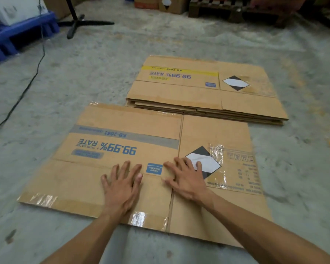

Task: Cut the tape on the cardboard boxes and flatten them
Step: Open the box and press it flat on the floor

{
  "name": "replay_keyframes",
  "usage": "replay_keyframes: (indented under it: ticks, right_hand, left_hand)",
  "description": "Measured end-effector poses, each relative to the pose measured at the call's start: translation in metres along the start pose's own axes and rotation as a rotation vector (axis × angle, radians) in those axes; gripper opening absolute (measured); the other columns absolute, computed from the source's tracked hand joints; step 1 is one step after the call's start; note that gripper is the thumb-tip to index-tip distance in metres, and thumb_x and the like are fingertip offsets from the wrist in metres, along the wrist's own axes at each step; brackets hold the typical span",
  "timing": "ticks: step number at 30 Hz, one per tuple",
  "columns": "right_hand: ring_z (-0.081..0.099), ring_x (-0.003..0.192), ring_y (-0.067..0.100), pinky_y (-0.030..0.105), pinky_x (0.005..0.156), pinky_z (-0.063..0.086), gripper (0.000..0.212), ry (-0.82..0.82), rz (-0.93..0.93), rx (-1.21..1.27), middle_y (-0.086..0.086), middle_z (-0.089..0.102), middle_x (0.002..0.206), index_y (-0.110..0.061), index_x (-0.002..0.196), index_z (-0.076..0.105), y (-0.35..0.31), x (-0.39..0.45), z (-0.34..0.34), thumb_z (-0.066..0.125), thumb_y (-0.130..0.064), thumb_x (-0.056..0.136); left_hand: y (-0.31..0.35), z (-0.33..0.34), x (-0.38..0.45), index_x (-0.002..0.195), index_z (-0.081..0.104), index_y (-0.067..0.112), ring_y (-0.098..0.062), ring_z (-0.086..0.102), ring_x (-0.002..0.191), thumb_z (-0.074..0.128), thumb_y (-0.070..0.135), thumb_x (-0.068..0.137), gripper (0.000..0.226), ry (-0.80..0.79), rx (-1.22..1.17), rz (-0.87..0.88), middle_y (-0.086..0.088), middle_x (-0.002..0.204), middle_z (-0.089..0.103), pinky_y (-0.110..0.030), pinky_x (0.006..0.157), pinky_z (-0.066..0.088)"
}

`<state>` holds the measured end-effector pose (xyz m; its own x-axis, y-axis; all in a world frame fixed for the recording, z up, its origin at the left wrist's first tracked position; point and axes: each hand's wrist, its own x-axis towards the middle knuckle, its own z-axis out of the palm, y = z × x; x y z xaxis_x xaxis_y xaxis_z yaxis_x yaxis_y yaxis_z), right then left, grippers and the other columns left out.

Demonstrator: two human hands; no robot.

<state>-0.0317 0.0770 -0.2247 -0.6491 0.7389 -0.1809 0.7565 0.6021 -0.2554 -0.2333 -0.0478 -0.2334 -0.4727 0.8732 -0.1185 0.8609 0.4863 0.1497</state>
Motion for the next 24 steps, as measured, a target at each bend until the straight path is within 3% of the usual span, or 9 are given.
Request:
replay_keyframes:
  ticks: [2, 4, 6, 8, 12, 16, 20, 22, 24]
  right_hand:
    - [0.032, 0.136, 0.024, 0.05, 0.107, 0.022, 0.062, 0.082, 0.021, 0.051, -0.005, 0.035, 0.148, -0.042, 0.147, 0.025, 0.012, 0.017, -0.014, 0.018, -0.072, 0.093]
    - [0.03, 0.138, 0.024, 0.05, 0.109, 0.023, 0.062, 0.184, 0.124, 0.042, -0.004, 0.029, 0.154, -0.043, 0.15, 0.022, 0.033, 0.023, -0.019, 0.018, -0.071, 0.094]
    - [0.016, 0.146, 0.022, 0.046, 0.114, 0.017, 0.063, 0.198, 0.174, -0.039, -0.004, 0.017, 0.162, -0.044, 0.152, 0.015, 0.054, 0.015, -0.01, 0.013, -0.07, 0.095]
    - [0.005, 0.149, 0.019, 0.041, 0.117, 0.01, 0.065, 0.169, 0.16, -0.073, -0.005, 0.009, 0.164, -0.044, 0.154, 0.01, 0.068, 0.007, -0.001, 0.011, -0.07, 0.095]
    - [0.007, 0.15, 0.017, 0.041, 0.117, 0.01, 0.064, 0.218, 0.173, -0.041, -0.007, 0.012, 0.164, -0.044, 0.154, 0.014, 0.071, 0.012, 0.006, 0.015, -0.07, 0.095]
    - [0.006, 0.15, 0.017, 0.042, 0.118, 0.007, 0.064, 0.197, 0.173, -0.024, -0.007, 0.012, 0.164, -0.044, 0.153, 0.017, 0.072, 0.013, 0.007, 0.019, -0.069, 0.094]
    - [0.017, 0.148, 0.017, 0.036, 0.116, 0.01, 0.063, 0.187, 0.133, 0.163, -0.007, 0.023, 0.16, -0.039, 0.146, 0.036, 0.081, 0.003, -0.008, 0.045, -0.063, 0.089]
    - [0.027, 0.143, 0.02, 0.037, 0.112, 0.02, 0.059, 0.292, 0.218, 0.183, -0.004, 0.03, 0.156, -0.037, 0.139, 0.047, 0.085, -0.013, -0.011, 0.053, -0.062, 0.085]
    - [0.029, 0.139, 0.026, 0.042, 0.108, 0.026, 0.067, 0.38, 0.397, 0.159, 0.002, 0.031, 0.155, -0.035, 0.138, 0.046, 0.087, -0.035, -0.015, 0.058, -0.065, 0.08]
  left_hand:
    - [0.009, -0.01, 0.013, 0.132, 0.043, 0.048, -0.022, 0.038, 0.129, 0.002, 0.066, 0.091, 0.06, 0.047, 0.015, 0.013, 0.008, 0.141, 0.043, -0.051, 0.098, 0.028]
    - [0.021, -0.016, 0.028, 0.127, 0.046, 0.044, -0.023, 0.041, 0.125, -0.002, 0.069, 0.09, 0.065, 0.062, 0.002, 0.08, 0.002, 0.133, 0.046, -0.049, 0.096, 0.031]
    - [0.028, -0.011, 0.037, 0.143, 0.031, 0.048, -0.023, 0.022, 0.144, -0.01, 0.071, 0.088, 0.072, -0.001, -0.044, 0.123, 0.0, 0.157, 0.026, -0.052, 0.109, 0.023]
    - [0.031, 0.001, 0.042, 0.152, 0.01, 0.053, -0.021, 0.001, 0.152, -0.015, 0.072, 0.085, 0.073, -0.05, -0.059, 0.111, 0.006, 0.166, 0.002, -0.052, 0.118, 0.009]
    - [0.03, 0.014, 0.039, 0.151, 0.007, 0.055, -0.019, -0.002, 0.152, -0.008, 0.069, 0.09, 0.064, 0.036, -0.009, 0.08, 0.011, 0.165, 0.002, -0.049, 0.119, 0.006]
    - [0.032, 0.011, 0.039, 0.151, 0.002, 0.056, -0.018, -0.007, 0.152, -0.01, 0.071, 0.088, 0.066, 0.004, -0.005, 0.074, 0.012, 0.165, -0.004, -0.048, 0.118, 0.002]
    - [0.029, 0.003, 0.042, 0.149, -0.002, 0.058, -0.017, -0.014, 0.151, -0.022, 0.08, 0.074, 0.081, -0.109, -0.08, 0.072, 0.011, 0.164, -0.012, -0.049, 0.119, -0.003]
    - [0.031, -0.003, 0.035, 0.151, 0.007, 0.055, -0.021, -0.009, 0.151, -0.004, 0.077, 0.085, 0.071, -0.134, -0.169, -0.054, 0.005, 0.165, -0.007, -0.053, 0.118, 0.0]
    - [0.036, -0.006, 0.02, 0.152, 0.022, 0.047, -0.03, 0.004, 0.149, 0.018, 0.066, 0.096, 0.059, -0.014, -0.259, -0.326, -0.003, 0.164, 0.006, -0.058, 0.116, 0.01]
